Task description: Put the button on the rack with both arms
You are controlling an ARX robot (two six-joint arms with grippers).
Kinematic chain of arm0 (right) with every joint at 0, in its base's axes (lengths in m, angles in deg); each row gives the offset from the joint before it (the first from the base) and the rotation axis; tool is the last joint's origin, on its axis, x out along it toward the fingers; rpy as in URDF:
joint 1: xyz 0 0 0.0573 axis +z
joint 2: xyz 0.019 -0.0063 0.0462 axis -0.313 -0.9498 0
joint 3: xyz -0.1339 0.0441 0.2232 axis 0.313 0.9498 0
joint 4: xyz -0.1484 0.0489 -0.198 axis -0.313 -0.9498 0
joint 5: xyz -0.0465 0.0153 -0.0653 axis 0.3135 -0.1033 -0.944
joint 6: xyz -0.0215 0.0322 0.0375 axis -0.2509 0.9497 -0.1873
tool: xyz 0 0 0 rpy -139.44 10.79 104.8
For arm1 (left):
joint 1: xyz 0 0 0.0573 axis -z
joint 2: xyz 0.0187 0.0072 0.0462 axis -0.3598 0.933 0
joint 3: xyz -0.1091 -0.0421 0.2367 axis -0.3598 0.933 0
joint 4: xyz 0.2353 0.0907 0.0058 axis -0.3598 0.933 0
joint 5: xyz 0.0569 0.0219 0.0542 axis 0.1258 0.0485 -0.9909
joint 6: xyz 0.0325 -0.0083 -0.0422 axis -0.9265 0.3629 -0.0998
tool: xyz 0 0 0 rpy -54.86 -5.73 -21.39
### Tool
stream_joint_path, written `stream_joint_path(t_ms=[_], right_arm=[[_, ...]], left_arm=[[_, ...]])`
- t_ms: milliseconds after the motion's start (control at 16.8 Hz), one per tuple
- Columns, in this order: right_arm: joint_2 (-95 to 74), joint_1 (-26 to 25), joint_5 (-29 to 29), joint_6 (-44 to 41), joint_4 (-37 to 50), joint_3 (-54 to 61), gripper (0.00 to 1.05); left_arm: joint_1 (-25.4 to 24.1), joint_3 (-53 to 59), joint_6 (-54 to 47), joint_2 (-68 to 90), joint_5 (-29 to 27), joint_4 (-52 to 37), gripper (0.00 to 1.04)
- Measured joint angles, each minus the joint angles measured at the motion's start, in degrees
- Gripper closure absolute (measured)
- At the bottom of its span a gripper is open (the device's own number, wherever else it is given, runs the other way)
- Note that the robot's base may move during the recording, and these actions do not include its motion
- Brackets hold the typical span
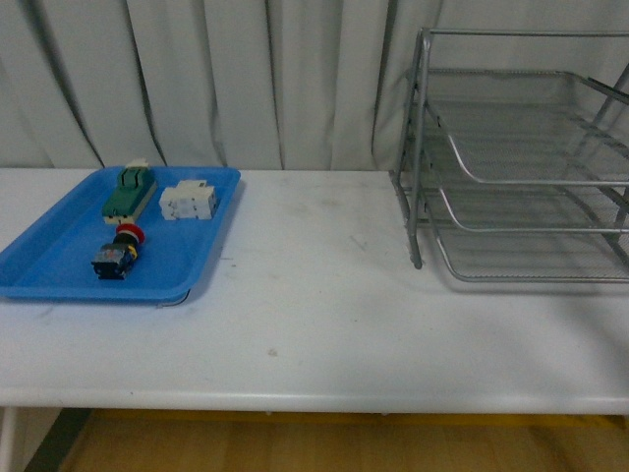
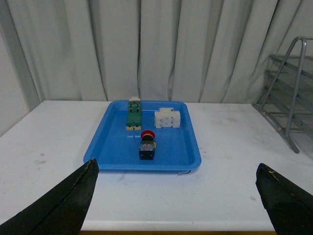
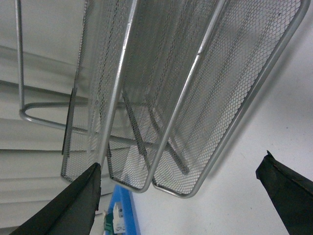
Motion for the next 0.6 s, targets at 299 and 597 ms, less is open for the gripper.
stream_joint_path(t_ms=[299,597], right_arm=[[-8.98,2.05,-0.33,0.07,-7.23,-13.55,0.06],[-16.17,4.24,-1.92,1.33,-12.22,-24.0,0.07]], left_arm=[[0.0,0.0,0.0,0.0,0.02,-0.02,0.07],[0.0,0.0,0.0,0.0,0.0,-0.02,0.07]])
